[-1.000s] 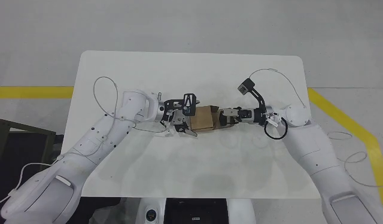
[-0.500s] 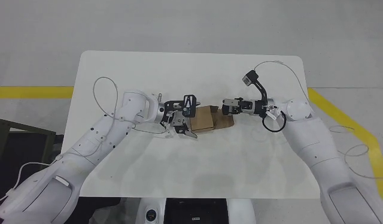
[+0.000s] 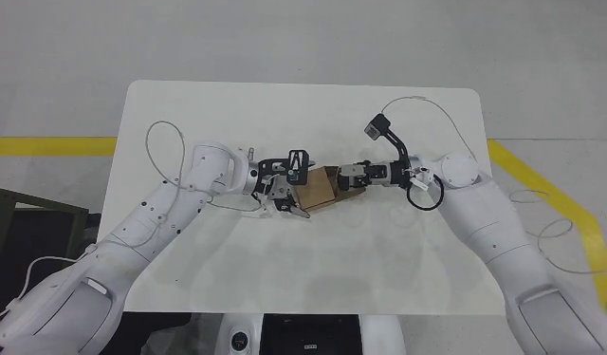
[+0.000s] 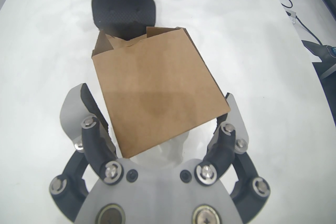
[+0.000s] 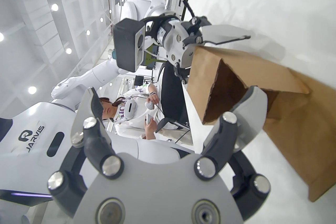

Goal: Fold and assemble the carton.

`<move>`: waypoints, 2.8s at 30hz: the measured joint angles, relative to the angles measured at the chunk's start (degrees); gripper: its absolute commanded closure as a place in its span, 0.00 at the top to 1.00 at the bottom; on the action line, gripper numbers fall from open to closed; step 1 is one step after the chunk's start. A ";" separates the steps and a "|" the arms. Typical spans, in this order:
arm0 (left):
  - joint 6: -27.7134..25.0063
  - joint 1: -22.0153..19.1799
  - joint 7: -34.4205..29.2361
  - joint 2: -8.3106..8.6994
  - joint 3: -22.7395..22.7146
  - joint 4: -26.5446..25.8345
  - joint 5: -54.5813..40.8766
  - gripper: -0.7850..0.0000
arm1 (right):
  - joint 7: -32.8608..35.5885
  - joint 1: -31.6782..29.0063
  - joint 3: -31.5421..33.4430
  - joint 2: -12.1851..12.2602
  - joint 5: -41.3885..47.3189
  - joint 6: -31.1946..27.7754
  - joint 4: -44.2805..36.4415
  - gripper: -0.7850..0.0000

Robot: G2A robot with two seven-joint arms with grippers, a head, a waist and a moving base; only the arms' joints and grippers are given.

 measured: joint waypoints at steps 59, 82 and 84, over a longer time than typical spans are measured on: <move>0.00 1.05 -1.84 0.03 -1.54 0.01 -1.60 1.00 | -5.65 1.44 -8.51 4.12 3.91 -5.65 -0.63 1.00; 0.00 1.54 -2.35 -0.58 -1.85 0.28 -2.22 1.00 | -3.79 1.84 -11.97 2.40 10.49 -3.78 1.59 1.00; 0.00 1.63 -2.45 -0.66 -1.90 0.42 -2.27 1.00 | -3.49 1.85 -12.14 2.00 10.83 -3.48 2.00 1.00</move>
